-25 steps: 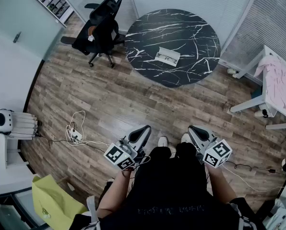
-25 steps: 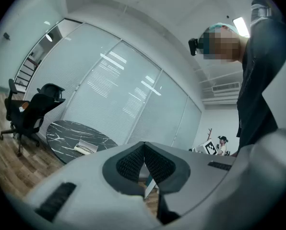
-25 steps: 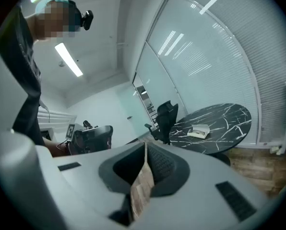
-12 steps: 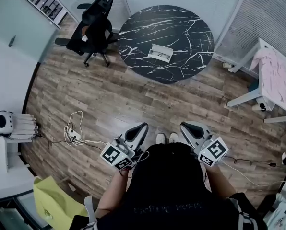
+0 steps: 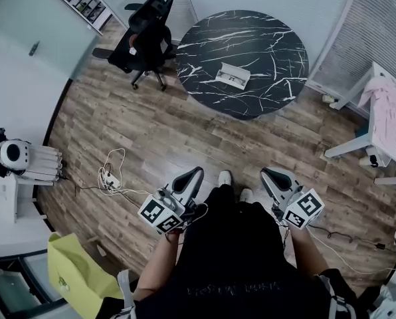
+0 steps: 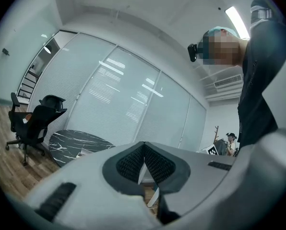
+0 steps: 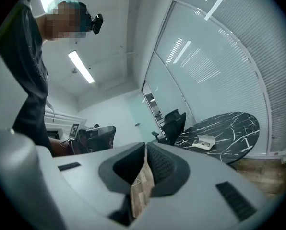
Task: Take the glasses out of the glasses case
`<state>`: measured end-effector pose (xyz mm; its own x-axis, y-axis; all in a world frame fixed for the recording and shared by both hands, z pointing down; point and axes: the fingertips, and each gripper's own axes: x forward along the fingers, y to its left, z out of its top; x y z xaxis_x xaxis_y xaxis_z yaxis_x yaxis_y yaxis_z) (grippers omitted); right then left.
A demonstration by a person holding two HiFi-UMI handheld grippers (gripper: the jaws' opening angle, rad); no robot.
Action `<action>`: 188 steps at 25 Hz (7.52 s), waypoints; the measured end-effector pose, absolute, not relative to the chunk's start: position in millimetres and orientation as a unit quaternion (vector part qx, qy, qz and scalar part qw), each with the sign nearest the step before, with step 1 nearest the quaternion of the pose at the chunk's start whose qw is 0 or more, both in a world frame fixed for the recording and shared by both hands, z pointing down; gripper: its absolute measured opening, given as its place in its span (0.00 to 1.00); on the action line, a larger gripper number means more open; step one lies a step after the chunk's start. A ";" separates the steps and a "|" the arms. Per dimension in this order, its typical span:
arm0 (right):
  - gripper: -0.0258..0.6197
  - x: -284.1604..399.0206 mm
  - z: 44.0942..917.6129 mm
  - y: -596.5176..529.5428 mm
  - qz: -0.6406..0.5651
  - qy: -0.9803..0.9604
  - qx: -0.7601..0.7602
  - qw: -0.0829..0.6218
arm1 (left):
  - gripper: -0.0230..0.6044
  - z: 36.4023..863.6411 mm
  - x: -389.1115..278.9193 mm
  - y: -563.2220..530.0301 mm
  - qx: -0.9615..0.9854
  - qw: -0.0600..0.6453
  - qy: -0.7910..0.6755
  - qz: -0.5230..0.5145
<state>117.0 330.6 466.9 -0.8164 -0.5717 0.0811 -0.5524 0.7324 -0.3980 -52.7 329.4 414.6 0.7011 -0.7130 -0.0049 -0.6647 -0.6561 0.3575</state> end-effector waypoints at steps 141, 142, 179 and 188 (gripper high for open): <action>0.10 -1.7 751.9 -123.0 -0.152 0.838 -0.178 -0.494 | 0.07 544.1 -106.4 -81.3 0.919 0.276 -0.278 0.038; 0.10 -1.6 755.8 -123.7 -0.155 0.834 -0.177 -0.499 | 0.07 544.8 -107.5 -80.9 0.918 0.280 -0.279 0.036; 0.10 14.8 718.4 -136.0 -0.168 0.852 -0.228 -0.441 | 0.07 538.1 -100.1 -79.6 0.922 0.272 -0.272 0.034; 0.10 16.3 680.7 -134.0 -0.177 0.867 -0.252 -0.393 | 0.07 534.5 -90.5 -82.4 0.928 0.263 -0.263 0.031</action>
<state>16.3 -134.0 680.7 -0.5643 -0.2985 0.7697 -0.5764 0.8099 -0.1085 -90.5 -82.4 534.5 0.8600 -0.4713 0.1955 -0.5037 -0.7232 0.4724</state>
